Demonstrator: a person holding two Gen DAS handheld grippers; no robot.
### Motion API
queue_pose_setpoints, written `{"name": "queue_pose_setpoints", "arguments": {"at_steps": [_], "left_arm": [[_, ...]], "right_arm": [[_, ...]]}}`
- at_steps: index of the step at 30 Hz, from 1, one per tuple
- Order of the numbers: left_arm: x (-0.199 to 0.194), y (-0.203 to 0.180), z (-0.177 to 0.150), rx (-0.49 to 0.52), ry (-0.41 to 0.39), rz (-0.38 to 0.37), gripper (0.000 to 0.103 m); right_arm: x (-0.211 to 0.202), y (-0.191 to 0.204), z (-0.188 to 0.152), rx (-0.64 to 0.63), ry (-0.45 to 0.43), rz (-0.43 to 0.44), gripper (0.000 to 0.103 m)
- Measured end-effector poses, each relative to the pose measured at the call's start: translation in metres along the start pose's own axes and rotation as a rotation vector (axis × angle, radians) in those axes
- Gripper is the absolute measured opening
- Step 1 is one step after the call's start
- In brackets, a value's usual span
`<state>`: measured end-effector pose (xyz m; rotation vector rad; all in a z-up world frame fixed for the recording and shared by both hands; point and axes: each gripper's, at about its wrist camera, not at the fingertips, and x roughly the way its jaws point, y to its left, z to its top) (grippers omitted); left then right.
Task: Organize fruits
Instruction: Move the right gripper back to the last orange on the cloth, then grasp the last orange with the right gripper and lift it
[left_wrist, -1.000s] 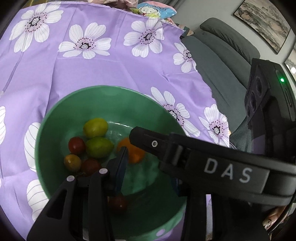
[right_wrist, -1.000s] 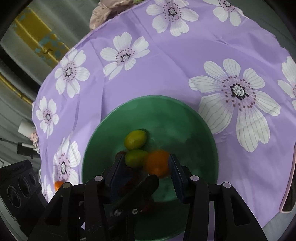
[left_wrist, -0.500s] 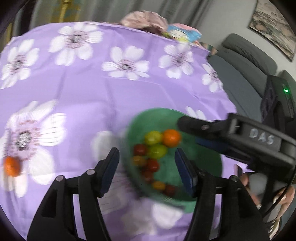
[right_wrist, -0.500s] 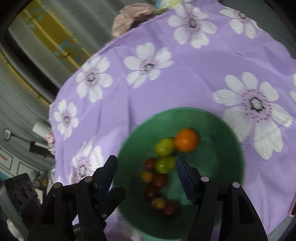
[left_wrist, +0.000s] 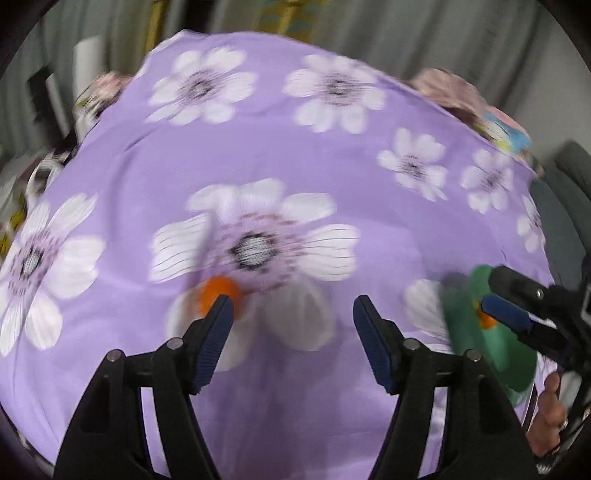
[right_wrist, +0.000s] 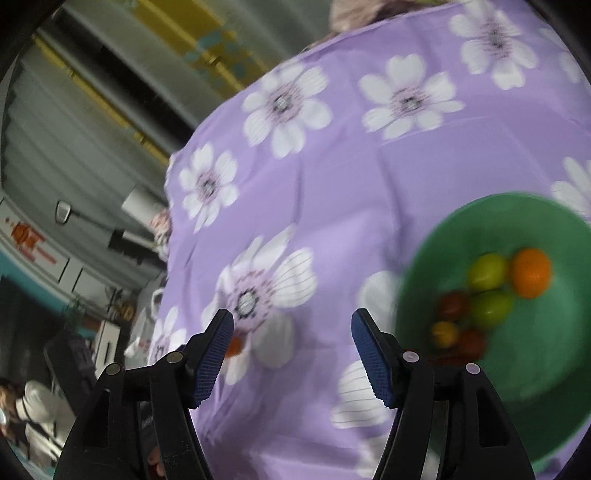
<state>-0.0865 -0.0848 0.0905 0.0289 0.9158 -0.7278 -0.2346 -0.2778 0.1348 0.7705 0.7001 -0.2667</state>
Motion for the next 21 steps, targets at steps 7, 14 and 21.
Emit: {"name": "queue_pose_setpoints", "arguments": {"at_steps": [7, 14, 21], "left_arm": [[0.004, 0.056, 0.007, -0.173, 0.011, 0.062, 0.066], [0.009, 0.078, 0.009, -0.208, 0.045, 0.110, 0.063], [0.017, 0.085, 0.008, -0.176, 0.093, 0.142, 0.054]], "right_arm": [[0.053, 0.031, -0.015, -0.035, 0.129, 0.024, 0.067], [0.120, 0.058, -0.021, 0.001, 0.287, 0.062, 0.067], [0.169, 0.079, -0.033, 0.004, 0.392, 0.041, 0.061]]}}
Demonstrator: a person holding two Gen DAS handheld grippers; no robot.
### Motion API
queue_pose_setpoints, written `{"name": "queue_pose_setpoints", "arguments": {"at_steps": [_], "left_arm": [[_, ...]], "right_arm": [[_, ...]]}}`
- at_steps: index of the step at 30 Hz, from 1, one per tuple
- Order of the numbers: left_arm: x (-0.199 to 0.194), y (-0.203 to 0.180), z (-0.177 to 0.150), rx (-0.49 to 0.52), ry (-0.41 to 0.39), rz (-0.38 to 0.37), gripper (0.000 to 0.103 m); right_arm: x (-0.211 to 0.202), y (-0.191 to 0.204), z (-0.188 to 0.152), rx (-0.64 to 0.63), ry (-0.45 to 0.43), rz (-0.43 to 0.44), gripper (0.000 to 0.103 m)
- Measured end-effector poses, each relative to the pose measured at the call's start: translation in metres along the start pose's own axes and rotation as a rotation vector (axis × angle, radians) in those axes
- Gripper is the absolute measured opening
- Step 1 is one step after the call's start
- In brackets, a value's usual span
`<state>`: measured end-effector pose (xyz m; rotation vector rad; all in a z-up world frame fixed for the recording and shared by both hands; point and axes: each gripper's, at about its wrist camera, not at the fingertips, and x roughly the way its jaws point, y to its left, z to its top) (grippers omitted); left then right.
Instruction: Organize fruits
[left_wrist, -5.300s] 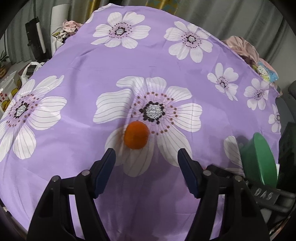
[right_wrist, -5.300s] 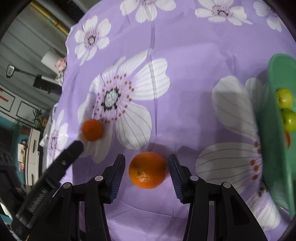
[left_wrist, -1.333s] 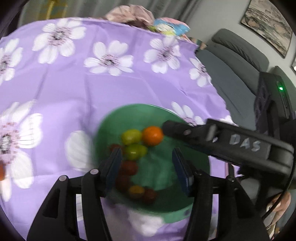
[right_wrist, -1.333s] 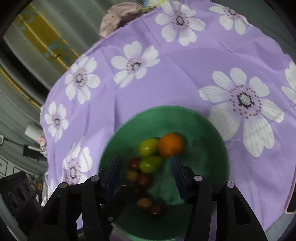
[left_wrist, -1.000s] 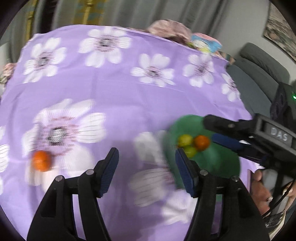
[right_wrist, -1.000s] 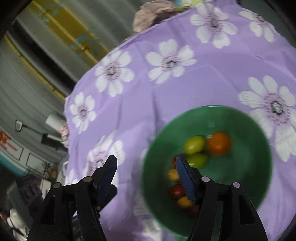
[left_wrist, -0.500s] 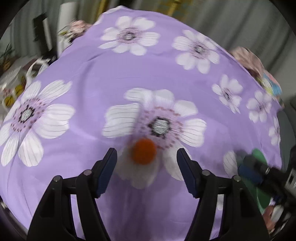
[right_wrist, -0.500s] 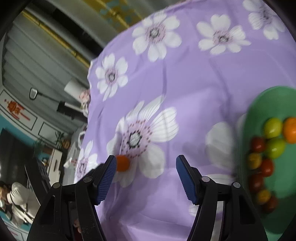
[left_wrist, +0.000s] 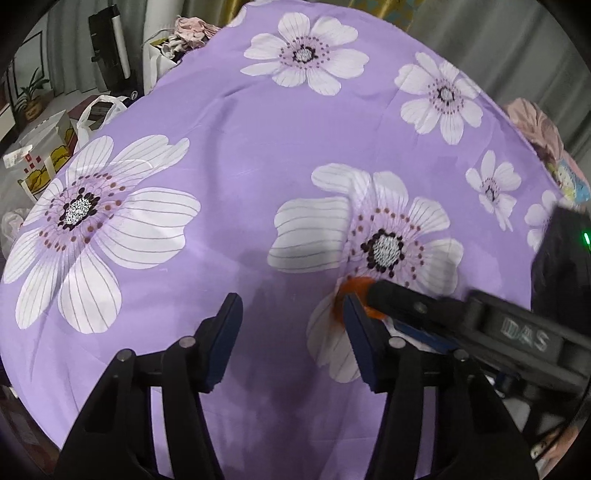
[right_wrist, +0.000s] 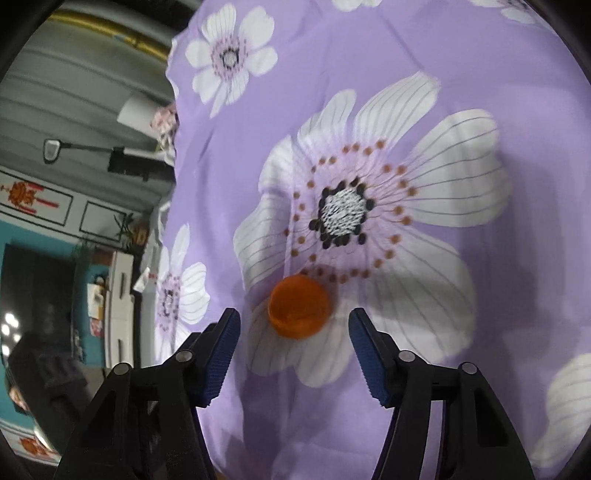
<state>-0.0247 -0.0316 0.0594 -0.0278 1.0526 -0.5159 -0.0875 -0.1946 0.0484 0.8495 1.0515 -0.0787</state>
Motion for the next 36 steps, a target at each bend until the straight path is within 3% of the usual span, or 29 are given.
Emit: {"name": "queue_pose_setpoints", "arguments": {"at_steps": [5, 14, 24, 29, 36], "left_arm": [[0.005, -0.004, -0.003, 0.038, 0.022, 0.003, 0.050], [-0.003, -0.034, -0.013, 0.129, 0.017, -0.096, 0.044], [-0.052, -0.119, -0.044, 0.295, -0.097, -0.386, 0.027], [-0.061, -0.174, -0.063, 0.388, -0.112, -0.477, 0.025], [-0.047, -0.241, -0.087, 0.471, -0.090, -0.583, 0.024]], "right_arm": [[0.018, 0.003, 0.004, -0.012, 0.026, -0.063, 0.045], [-0.007, -0.009, 0.004, 0.009, -0.025, 0.007, 0.041], [-0.123, -0.036, -0.028, 0.025, -0.278, -0.019, 0.041], [-0.175, -0.065, -0.047, 0.079, -0.416, -0.076, 0.041], [-0.222, -0.127, -0.061, 0.200, -0.516, -0.148, 0.041]]}}
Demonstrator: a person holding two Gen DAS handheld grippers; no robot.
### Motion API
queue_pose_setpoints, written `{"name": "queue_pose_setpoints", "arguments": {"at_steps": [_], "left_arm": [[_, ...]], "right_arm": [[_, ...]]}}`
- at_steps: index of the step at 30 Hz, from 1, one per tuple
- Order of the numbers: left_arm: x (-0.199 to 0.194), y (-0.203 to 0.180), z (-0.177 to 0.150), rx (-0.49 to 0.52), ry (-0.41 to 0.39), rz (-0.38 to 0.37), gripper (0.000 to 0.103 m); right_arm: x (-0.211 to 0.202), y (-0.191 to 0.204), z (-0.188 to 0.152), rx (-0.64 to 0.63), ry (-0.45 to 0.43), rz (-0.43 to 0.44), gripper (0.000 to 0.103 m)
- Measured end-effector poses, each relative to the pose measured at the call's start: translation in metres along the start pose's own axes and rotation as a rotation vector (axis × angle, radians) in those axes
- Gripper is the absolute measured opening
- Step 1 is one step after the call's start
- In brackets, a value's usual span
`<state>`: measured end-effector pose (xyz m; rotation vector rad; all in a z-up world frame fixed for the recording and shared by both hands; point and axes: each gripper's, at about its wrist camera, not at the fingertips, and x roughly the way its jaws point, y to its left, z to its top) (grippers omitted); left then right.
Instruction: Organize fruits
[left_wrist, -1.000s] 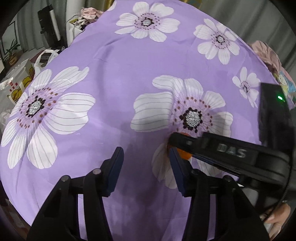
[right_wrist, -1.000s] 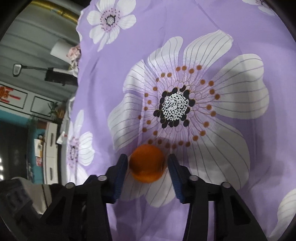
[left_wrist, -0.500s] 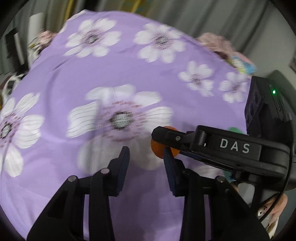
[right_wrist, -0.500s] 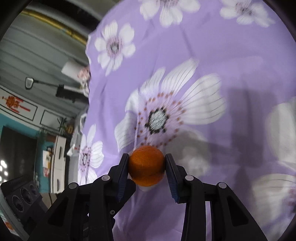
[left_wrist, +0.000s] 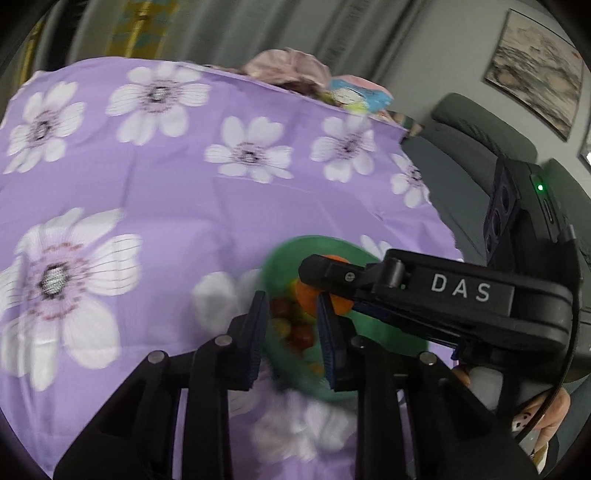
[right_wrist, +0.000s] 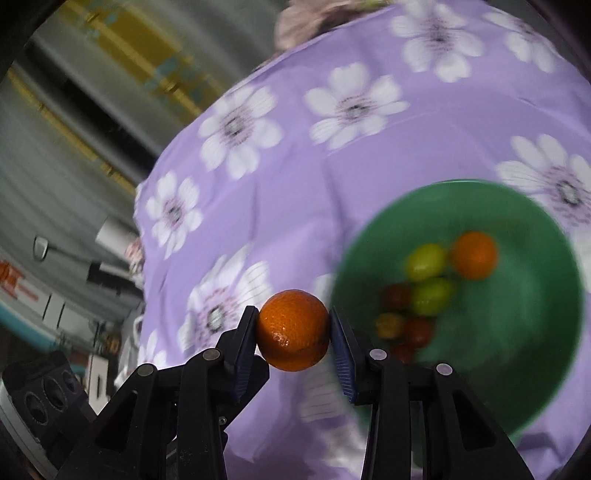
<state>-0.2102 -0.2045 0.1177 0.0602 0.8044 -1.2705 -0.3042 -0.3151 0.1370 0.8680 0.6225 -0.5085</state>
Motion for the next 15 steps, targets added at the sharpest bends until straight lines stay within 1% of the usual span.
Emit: {"name": "queue_pose_setpoints", "arguments": {"at_steps": [4, 7, 9, 10, 11, 13, 15], "left_arm": [[0.020, -0.017, 0.002, 0.013, 0.016, -0.022, 0.026], [0.029, -0.022, 0.002, 0.015, 0.026, -0.030, 0.028], [0.036, -0.024, 0.002, 0.013, 0.043, -0.019, 0.032], [0.038, -0.024, 0.001, 0.012, 0.053, -0.016, 0.041], [0.040, -0.024, 0.001, 0.009, 0.063, -0.014, 0.054], [0.042, -0.021, -0.001, 0.002, 0.073, 0.006, 0.060], [0.042, -0.020, -0.001, 0.000, 0.075, 0.013, 0.062]], "right_arm": [[-0.009, -0.024, 0.006, 0.021, -0.024, -0.086, 0.041], [-0.008, -0.041, 0.008, 0.053, -0.018, -0.143, 0.041], [-0.005, -0.050, 0.009, 0.073, -0.005, -0.177, 0.041], [-0.004, -0.054, 0.010, 0.079, 0.003, -0.195, 0.041], [-0.003, -0.057, 0.009, 0.083, 0.012, -0.213, 0.041], [0.001, -0.063, 0.009, 0.096, 0.031, -0.254, 0.041], [0.000, -0.067, 0.008, 0.101, 0.038, -0.282, 0.041]]}}
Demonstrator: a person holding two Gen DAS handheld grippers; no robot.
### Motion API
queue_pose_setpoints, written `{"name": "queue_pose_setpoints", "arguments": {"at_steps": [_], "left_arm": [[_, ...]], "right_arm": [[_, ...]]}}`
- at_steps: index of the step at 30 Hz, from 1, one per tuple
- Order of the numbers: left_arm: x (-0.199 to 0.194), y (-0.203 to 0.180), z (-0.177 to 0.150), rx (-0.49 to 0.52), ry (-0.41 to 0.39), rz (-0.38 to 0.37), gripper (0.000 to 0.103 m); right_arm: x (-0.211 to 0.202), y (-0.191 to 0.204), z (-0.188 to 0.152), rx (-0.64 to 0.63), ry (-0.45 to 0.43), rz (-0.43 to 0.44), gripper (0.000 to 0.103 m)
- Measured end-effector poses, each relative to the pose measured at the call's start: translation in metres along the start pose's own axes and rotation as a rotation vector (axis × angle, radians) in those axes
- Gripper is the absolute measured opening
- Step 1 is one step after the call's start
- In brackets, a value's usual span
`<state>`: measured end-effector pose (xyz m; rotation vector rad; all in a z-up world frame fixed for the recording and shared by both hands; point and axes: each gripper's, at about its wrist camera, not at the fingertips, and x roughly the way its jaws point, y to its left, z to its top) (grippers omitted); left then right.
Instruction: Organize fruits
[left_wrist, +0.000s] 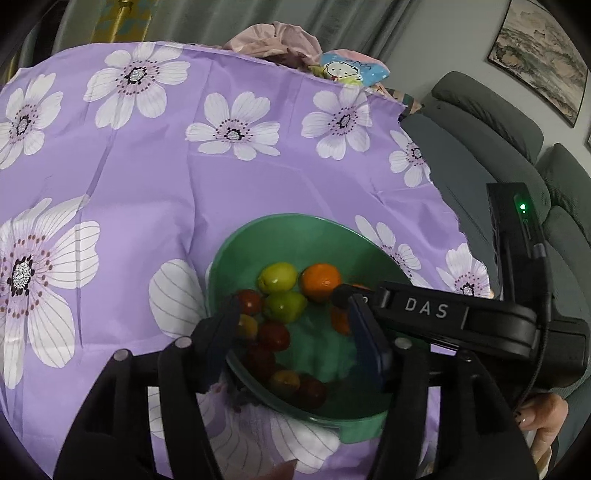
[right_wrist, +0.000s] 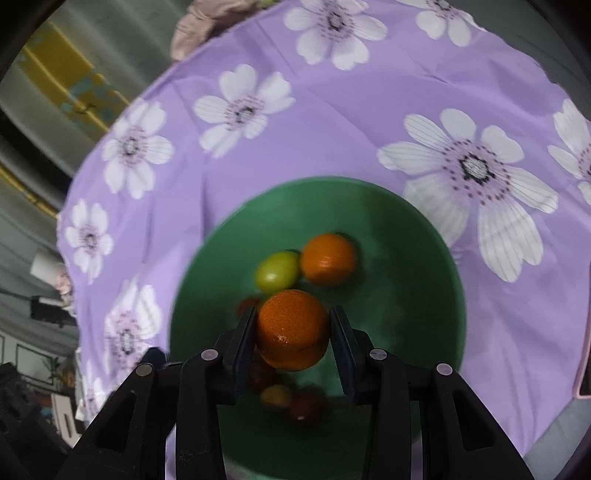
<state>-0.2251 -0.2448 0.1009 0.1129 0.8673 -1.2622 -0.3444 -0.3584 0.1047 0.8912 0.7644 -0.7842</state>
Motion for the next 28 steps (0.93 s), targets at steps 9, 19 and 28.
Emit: {"name": "queue_pose_setpoints", "arguments": {"at_steps": [9, 19, 28], "left_arm": [[-0.013, 0.004, 0.000, 0.006, 0.001, 0.062, 0.065], [-0.034, 0.007, -0.002, -0.006, -0.026, 0.072, 0.065], [-0.046, 0.010, -0.004, -0.007, -0.045, 0.096, 0.065]], "right_arm": [[-0.025, 0.001, -0.002, -0.010, -0.070, 0.039, 0.064], [-0.048, 0.008, -0.005, -0.069, -0.130, 0.058, 0.069], [-0.050, 0.015, -0.009, -0.111, -0.130, 0.049, 0.069]]}}
